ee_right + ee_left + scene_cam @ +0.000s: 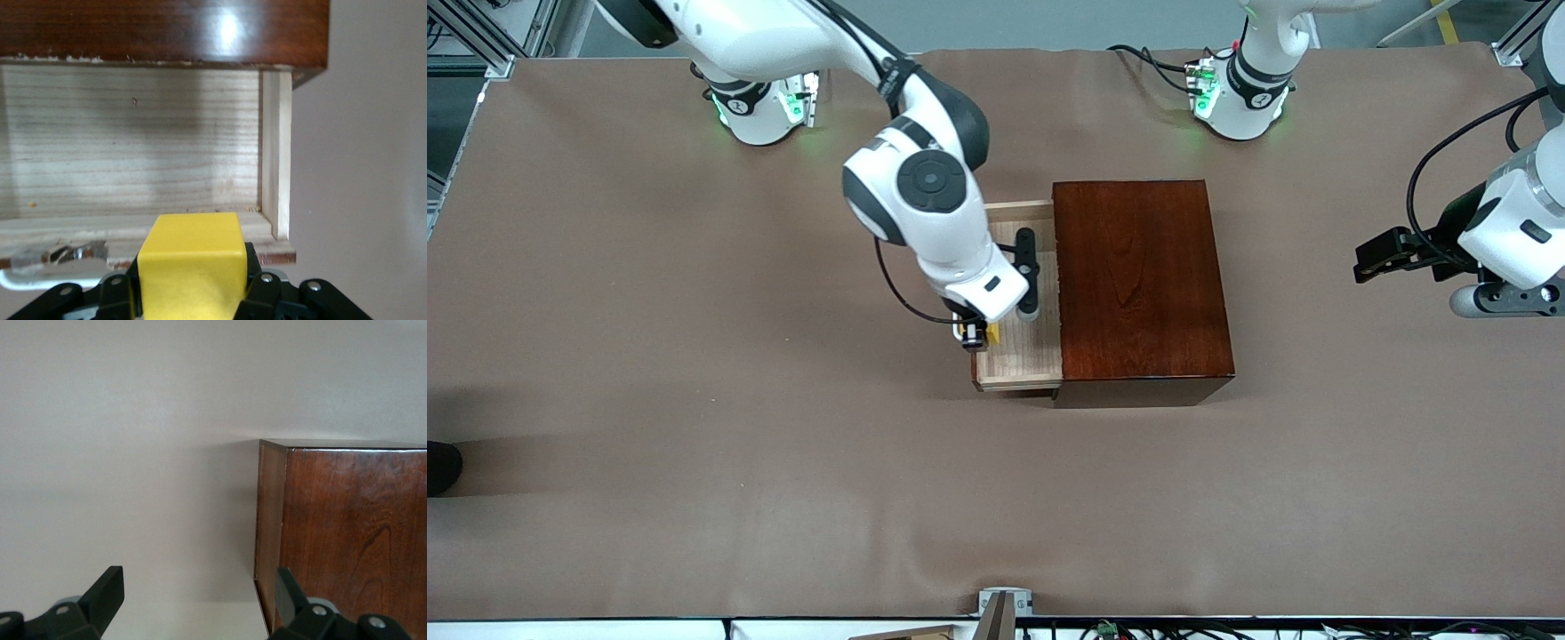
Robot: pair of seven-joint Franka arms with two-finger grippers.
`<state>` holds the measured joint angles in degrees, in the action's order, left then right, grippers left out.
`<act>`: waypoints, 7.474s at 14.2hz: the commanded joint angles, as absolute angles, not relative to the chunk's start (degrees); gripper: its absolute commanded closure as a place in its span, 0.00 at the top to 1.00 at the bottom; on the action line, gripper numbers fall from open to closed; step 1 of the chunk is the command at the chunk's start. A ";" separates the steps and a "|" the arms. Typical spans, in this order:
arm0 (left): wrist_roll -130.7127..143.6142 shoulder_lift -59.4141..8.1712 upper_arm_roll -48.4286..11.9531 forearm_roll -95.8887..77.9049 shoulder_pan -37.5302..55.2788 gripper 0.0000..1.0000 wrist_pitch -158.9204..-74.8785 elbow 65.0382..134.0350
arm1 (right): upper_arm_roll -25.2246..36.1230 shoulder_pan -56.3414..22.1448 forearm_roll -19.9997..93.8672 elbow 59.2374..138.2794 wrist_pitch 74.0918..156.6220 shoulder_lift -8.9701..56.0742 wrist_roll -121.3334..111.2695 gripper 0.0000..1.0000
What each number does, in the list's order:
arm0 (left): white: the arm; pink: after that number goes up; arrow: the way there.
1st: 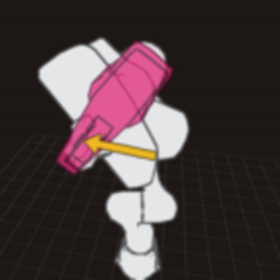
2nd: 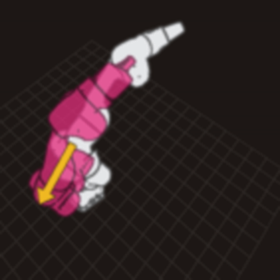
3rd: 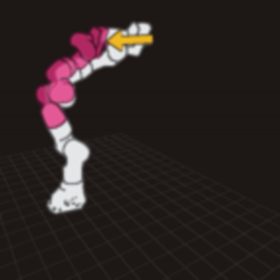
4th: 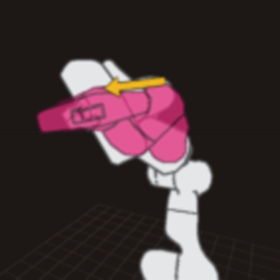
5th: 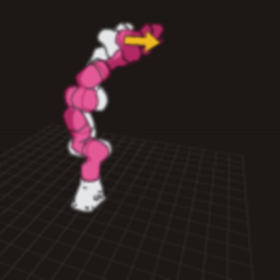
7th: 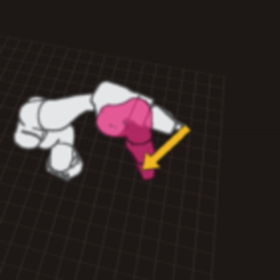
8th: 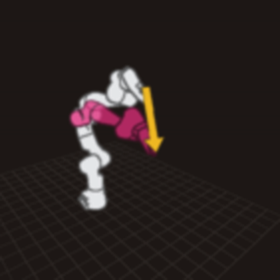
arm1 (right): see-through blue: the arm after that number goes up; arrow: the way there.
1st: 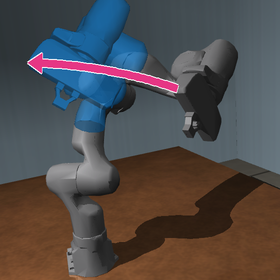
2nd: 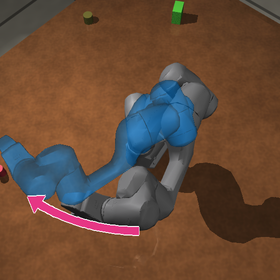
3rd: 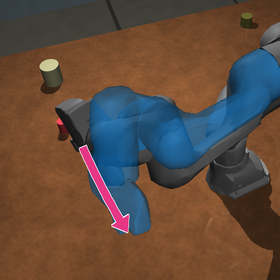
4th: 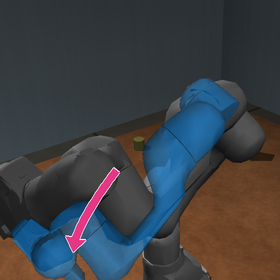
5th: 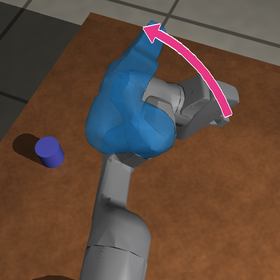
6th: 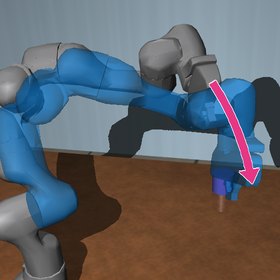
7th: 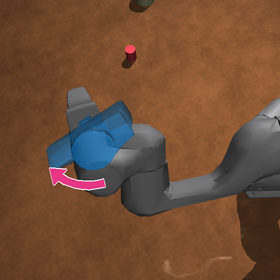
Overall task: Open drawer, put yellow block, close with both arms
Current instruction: 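Lower the yellow cube into the drawer and open the right gripper, then lift the right gripper away from the drawer toward its side, then move the left gripper to the drawer handle while the right gripper retracts, then push the drawer shut with the left gripper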
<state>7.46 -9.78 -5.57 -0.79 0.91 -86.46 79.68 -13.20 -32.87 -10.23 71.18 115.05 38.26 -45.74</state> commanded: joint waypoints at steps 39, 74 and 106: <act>7.56 -10.72 -5.54 -2.64 0.70 1.00 -88.07 80.25 | -9.32 -28.14 -14.06 66.80 93.97 28.75 -39.99 1.00; -37.06 -42.45 -8.26 -2.99 45.79 1.00 -127.00 70.84 | -9.23 12.13 -13.97 67.06 83.15 34.19 -39.99 1.00; -41.65 -39.99 -5.80 23.89 42.89 1.00 -90.19 71.02 | 3.87 1.49 1.76 90.77 91.32 5.04 -6.43 1.00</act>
